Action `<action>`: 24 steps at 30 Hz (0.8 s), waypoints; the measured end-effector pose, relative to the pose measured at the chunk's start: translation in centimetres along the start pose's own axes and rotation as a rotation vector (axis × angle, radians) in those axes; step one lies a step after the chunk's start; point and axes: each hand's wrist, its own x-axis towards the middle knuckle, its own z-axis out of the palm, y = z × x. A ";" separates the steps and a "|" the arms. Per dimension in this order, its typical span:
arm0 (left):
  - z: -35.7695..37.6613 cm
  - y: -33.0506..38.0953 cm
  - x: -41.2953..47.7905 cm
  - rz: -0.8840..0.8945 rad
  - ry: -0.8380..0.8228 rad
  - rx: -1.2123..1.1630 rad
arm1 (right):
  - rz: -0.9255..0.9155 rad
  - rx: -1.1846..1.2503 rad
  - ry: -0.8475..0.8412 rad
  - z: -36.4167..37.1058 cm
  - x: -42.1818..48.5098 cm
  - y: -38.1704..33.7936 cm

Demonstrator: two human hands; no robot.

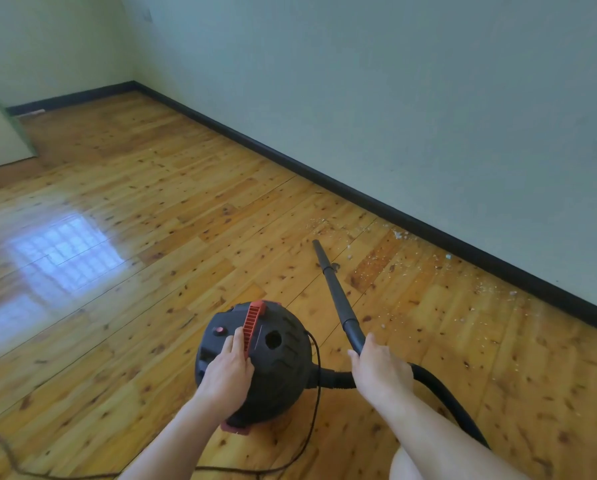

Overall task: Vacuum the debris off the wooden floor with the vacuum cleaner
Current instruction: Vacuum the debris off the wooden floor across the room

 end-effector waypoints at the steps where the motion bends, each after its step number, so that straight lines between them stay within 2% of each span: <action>1: 0.0 0.3 0.2 -0.003 0.000 0.000 | -0.007 0.004 0.001 0.0 0.0 0.1; 8: 0.3 1.1 1.4 -0.002 -0.012 -0.074 | 0.012 0.012 0.018 -0.5 0.6 1.6; 12: 0.9 1.3 2.4 -0.022 0.042 -0.102 | -0.005 0.036 0.018 -0.2 1.6 1.5; 18: 1.1 2.3 4.0 -0.069 0.015 -0.026 | -0.054 0.066 -0.024 0.9 3.4 -1.0; 24: 1.7 3.0 4.3 -0.031 0.104 0.080 | -0.081 0.085 -0.035 0.9 4.1 -2.0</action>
